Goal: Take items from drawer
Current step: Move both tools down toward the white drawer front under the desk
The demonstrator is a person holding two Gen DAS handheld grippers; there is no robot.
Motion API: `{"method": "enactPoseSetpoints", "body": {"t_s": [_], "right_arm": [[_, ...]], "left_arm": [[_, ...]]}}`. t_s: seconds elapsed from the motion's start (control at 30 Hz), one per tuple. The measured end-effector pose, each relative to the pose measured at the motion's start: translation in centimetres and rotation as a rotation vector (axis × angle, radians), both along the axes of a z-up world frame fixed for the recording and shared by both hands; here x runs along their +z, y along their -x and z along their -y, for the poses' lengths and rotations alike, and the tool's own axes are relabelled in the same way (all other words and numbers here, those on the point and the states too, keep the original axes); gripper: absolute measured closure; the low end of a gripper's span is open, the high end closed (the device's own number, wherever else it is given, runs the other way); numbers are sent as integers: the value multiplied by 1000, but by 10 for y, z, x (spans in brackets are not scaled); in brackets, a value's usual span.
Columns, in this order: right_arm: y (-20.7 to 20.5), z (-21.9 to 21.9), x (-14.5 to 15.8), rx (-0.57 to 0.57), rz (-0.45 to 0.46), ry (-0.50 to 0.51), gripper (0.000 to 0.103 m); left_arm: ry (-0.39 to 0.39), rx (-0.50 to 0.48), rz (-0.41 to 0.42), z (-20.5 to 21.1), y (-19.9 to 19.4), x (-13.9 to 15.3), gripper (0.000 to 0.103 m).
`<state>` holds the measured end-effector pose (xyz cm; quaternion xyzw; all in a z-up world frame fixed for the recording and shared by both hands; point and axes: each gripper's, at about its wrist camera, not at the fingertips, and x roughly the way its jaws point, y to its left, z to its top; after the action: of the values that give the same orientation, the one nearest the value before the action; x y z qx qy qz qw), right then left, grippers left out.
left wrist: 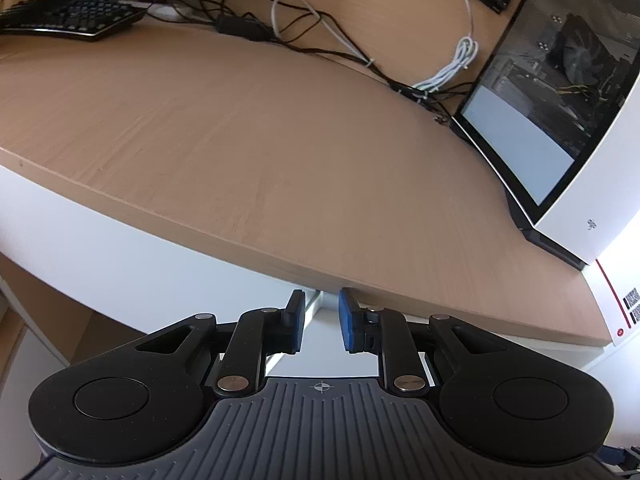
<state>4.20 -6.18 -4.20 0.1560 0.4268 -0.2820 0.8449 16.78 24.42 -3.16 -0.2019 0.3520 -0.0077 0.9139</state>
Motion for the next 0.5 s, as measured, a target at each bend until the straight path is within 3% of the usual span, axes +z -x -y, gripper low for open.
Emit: {"method": "enactPoseSetpoints", "body": {"t_s": [0.2,0.37,0.5], "right_arm": [[2,0,-7,-6,-20,-3,0],[1,-3,-8,-3,-24,-7,0],[-1,-5,-8,9,-35,-4,0]], "left_arm": [[-12,-52,10,2,-3,-1,83],[-7,-112,12,0,-5,-4,72],[25,-126,1,-5,-8,-6,71]]}}
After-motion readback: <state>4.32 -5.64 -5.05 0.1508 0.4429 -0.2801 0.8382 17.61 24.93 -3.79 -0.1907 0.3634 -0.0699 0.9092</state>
